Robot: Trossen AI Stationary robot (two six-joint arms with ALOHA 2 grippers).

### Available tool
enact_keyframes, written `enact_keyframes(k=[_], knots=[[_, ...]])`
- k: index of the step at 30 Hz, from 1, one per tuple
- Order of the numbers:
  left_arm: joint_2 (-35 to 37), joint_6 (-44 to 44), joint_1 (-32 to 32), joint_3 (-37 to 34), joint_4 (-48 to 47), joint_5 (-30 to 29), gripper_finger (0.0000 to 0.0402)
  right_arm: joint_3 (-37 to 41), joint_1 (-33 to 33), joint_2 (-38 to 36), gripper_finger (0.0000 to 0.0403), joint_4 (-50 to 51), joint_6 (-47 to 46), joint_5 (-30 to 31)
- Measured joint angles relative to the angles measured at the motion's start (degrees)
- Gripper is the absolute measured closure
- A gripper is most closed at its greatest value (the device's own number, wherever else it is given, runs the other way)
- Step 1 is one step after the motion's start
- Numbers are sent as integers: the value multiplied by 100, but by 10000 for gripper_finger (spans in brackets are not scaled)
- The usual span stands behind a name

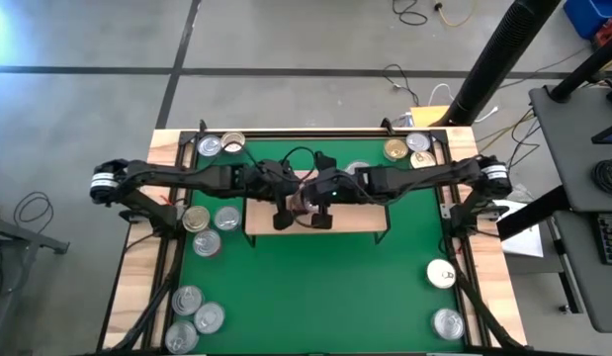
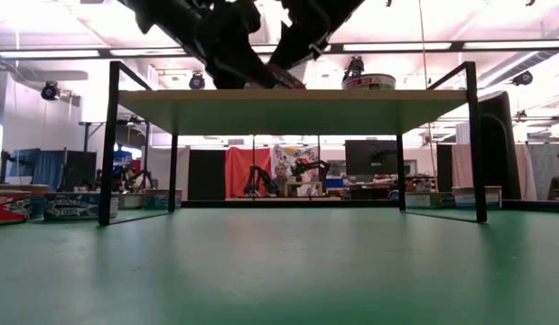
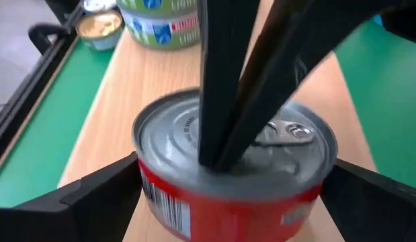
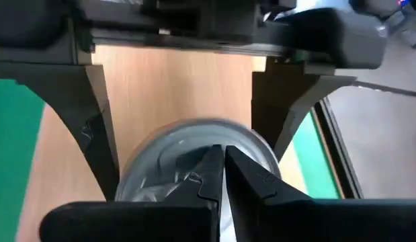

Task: Stack canned seafood by type on shelf
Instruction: Put the bottom right red tuna can on the shelf

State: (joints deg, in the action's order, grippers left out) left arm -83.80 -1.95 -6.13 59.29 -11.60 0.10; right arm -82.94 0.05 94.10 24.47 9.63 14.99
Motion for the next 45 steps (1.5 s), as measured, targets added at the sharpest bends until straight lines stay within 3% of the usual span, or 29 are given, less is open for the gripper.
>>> enact_keyframes(k=[8,22,28,36,41,45], knots=[[-132,72,2,4,-321,27,2,-14,1,219,390,346,-210,-40],[226,-206,7,257,-1290,35,2,-18,17,123,390,984,-518,-1],[556,-141,167,295,-1643,21,2,-4,-42,114,390,1075,-927,515],[1236,-53,836,293,-1818,-613,2,7,-215,102,390,1247,-1598,1187],[1464,-5,1240,291,-1825,-870,2,0,-339,77,390,1524,-1999,1269],[1547,-4,1591,289,-1828,-1412,2,-4,-352,65,390,1630,-2163,1295]])
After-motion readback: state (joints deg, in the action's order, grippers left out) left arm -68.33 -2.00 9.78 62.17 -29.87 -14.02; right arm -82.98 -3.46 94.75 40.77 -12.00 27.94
